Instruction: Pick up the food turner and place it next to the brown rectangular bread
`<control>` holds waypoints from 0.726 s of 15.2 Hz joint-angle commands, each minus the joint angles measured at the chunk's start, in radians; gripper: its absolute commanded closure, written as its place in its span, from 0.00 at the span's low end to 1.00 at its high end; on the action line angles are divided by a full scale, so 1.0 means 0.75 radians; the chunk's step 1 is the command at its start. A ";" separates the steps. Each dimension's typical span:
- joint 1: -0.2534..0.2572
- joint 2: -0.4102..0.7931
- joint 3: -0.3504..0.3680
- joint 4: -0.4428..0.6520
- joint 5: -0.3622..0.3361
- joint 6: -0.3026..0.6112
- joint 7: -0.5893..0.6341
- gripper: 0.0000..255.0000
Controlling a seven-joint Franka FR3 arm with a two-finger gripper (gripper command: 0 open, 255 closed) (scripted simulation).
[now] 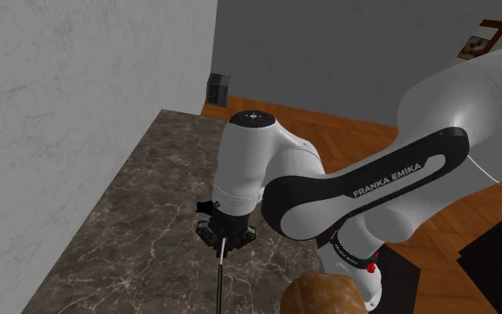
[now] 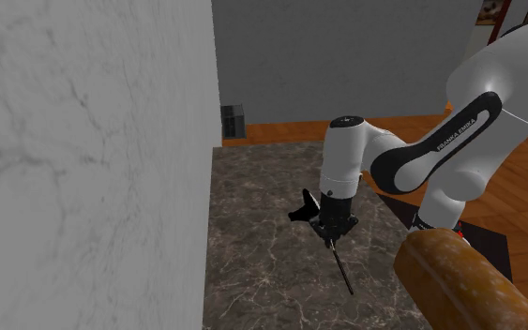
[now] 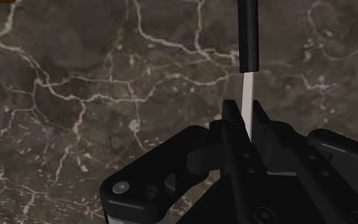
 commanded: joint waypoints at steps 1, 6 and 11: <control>-0.001 0.004 0.002 -0.001 -0.001 0.002 0.000 0.00; 0.000 0.003 0.001 -0.002 0.000 0.002 -0.001 0.00; 0.025 -0.123 -0.090 0.085 0.004 -0.208 -0.023 0.00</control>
